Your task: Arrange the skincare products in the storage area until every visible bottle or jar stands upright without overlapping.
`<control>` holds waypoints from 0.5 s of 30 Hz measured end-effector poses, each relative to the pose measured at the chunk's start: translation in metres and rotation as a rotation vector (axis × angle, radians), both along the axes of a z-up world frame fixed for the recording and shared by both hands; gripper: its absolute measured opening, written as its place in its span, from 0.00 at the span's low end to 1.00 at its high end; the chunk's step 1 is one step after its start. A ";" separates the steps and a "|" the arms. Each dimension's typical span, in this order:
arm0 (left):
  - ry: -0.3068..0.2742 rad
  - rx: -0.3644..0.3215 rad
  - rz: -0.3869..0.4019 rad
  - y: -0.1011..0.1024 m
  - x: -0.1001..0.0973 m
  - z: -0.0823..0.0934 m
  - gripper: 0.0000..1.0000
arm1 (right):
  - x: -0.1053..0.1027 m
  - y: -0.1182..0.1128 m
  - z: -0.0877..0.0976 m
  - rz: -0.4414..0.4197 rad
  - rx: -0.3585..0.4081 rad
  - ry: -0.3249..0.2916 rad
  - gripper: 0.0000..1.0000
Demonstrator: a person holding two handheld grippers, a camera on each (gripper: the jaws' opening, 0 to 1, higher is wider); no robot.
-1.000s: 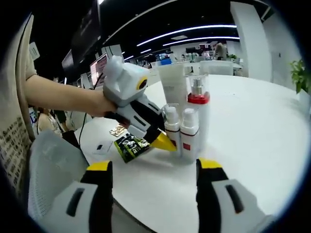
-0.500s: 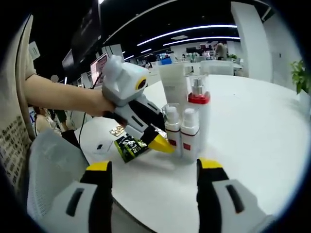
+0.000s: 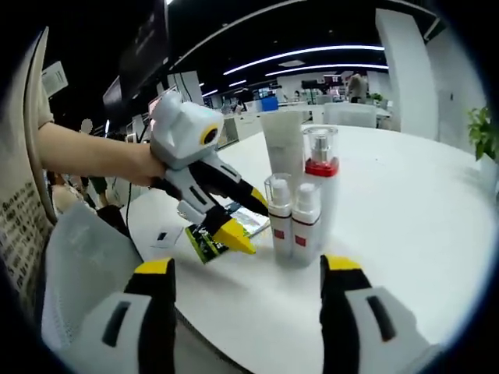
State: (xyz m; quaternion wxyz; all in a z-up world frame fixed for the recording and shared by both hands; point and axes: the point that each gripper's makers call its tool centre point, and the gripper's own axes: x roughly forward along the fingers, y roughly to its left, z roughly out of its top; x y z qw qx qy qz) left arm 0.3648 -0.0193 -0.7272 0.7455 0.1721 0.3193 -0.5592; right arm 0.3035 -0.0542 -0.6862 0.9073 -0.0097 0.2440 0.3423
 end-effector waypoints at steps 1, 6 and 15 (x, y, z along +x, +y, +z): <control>0.002 -0.001 0.009 0.002 -0.001 0.001 0.44 | -0.001 0.001 0.002 0.004 -0.002 -0.004 0.77; 0.015 -0.002 0.066 0.018 -0.008 0.006 0.51 | -0.003 0.002 0.006 0.012 -0.007 -0.015 0.79; 0.040 -0.029 0.172 0.048 -0.028 0.017 0.64 | -0.006 0.003 0.022 0.011 -0.006 -0.043 0.85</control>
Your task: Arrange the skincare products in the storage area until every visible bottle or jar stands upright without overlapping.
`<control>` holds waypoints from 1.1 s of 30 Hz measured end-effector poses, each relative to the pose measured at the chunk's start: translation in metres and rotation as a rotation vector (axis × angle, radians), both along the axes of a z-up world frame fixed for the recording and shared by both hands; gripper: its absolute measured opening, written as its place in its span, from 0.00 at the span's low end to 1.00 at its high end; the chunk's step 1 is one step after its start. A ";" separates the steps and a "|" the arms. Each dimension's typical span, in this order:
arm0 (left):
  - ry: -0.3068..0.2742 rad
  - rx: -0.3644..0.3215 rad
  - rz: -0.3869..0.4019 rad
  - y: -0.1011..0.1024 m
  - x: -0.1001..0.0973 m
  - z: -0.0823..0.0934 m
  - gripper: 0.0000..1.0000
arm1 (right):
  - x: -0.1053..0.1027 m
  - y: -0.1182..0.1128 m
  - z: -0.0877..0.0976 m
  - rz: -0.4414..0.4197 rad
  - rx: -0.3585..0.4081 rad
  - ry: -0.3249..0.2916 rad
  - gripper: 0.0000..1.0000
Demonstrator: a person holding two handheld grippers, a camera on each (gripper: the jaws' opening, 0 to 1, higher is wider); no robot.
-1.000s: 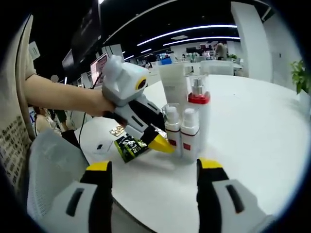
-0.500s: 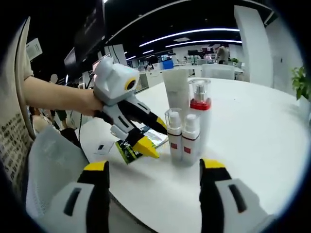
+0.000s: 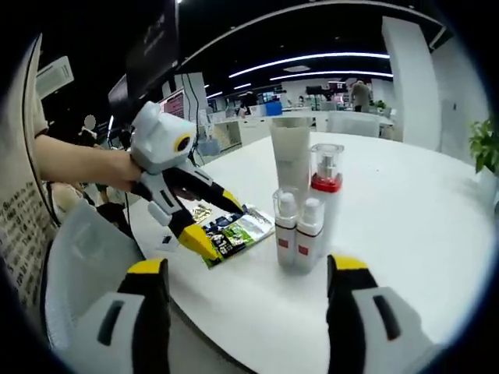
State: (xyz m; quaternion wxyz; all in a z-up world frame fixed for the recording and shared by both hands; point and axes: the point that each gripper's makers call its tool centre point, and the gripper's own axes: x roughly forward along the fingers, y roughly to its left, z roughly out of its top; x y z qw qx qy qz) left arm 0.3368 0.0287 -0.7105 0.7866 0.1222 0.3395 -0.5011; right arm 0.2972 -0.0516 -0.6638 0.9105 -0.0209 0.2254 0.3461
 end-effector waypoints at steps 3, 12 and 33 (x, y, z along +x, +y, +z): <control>0.014 -0.005 0.035 0.011 -0.007 0.001 0.69 | 0.000 0.000 0.002 -0.002 0.000 -0.004 0.87; 0.020 -0.038 0.157 0.046 -0.025 0.017 0.83 | -0.009 0.010 0.009 0.004 0.019 -0.007 0.90; 0.023 -0.097 0.442 0.117 -0.058 0.035 0.97 | -0.026 0.027 0.020 0.035 0.044 -0.018 0.92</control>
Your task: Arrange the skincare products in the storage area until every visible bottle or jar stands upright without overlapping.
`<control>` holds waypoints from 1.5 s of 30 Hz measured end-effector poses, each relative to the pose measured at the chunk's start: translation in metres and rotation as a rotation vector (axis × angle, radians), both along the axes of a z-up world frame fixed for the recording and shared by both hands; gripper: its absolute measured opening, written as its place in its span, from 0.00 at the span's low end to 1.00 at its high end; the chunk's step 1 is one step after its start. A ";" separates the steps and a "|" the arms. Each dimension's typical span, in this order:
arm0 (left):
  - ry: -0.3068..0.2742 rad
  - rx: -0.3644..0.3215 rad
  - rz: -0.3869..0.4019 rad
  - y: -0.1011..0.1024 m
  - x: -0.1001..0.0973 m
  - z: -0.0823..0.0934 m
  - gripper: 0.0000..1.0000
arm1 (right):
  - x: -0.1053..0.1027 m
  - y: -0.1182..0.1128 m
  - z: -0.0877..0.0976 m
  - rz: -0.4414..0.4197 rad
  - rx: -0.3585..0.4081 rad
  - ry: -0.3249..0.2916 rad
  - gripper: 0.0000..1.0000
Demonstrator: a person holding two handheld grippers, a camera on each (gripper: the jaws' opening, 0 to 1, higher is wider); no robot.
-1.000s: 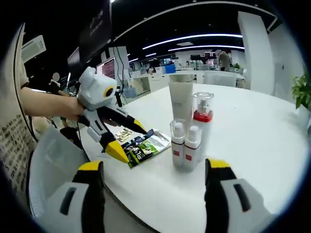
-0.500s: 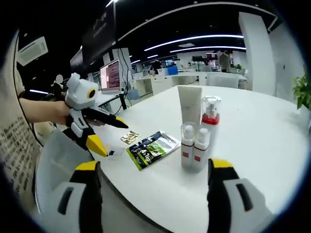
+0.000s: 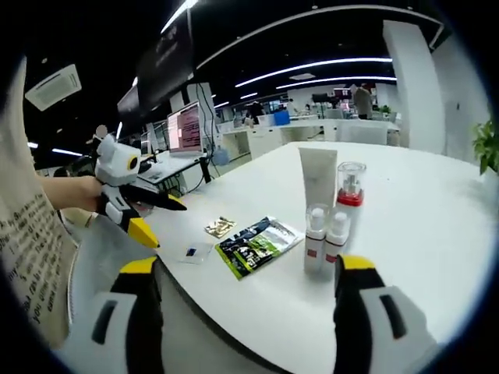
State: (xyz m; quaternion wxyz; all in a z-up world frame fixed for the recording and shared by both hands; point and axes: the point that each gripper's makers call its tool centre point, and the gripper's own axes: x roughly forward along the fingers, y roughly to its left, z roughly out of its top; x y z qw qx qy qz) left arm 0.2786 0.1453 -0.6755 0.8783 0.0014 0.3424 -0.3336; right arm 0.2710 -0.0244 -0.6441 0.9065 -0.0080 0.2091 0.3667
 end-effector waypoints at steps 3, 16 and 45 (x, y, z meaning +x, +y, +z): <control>-0.009 -0.003 0.017 0.004 -0.002 0.003 0.97 | 0.001 -0.001 -0.001 0.000 -0.009 -0.006 0.92; 0.001 0.022 0.019 0.004 -0.001 -0.002 0.97 | 0.004 -0.007 -0.006 -0.013 -0.017 -0.015 0.92; 0.072 0.301 0.079 -0.065 0.080 -0.075 0.97 | 0.009 -0.012 -0.001 -0.078 -0.001 -0.018 0.92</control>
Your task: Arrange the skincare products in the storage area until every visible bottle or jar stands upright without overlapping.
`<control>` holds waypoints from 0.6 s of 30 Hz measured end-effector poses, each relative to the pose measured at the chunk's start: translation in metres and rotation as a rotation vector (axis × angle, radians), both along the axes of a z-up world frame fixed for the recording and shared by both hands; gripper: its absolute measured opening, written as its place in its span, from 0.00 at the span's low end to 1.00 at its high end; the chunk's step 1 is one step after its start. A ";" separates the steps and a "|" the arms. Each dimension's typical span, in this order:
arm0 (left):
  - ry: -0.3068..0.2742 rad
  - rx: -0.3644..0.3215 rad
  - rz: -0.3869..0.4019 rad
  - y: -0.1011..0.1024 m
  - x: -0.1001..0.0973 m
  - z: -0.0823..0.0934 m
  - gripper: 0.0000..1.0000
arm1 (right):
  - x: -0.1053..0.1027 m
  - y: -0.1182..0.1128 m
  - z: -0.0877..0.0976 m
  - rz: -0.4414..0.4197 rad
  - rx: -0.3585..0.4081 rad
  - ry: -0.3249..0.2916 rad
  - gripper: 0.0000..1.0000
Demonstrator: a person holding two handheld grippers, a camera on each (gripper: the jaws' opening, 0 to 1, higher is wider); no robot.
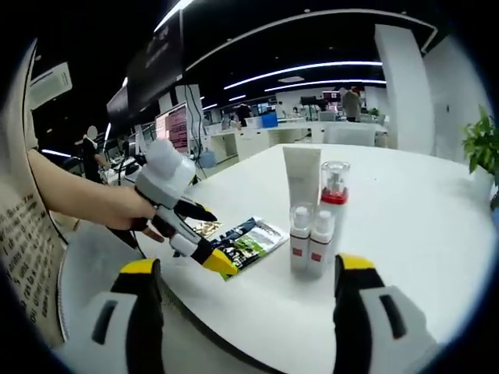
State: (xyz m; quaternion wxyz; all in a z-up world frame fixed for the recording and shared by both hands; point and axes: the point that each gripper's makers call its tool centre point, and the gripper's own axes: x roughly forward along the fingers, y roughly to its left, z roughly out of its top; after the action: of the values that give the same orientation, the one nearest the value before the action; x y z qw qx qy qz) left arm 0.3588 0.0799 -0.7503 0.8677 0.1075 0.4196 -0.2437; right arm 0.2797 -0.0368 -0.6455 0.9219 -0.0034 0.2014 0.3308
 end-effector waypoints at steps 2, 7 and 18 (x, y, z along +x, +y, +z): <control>0.011 0.013 -0.006 -0.003 0.004 -0.006 0.97 | 0.001 -0.001 0.000 -0.005 0.003 0.002 0.92; 0.056 0.053 0.028 0.003 0.010 -0.022 0.97 | 0.003 -0.005 -0.002 -0.020 0.005 0.006 0.91; 0.119 0.074 0.035 0.008 0.009 -0.032 0.97 | 0.007 -0.011 -0.004 -0.051 0.015 0.020 0.91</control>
State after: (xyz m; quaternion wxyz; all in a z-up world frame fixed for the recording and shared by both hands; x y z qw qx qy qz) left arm 0.3675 0.0884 -0.7819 0.8408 0.1175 0.4811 -0.2186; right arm 0.2870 -0.0477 -0.6499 0.9280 0.0120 0.2082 0.3087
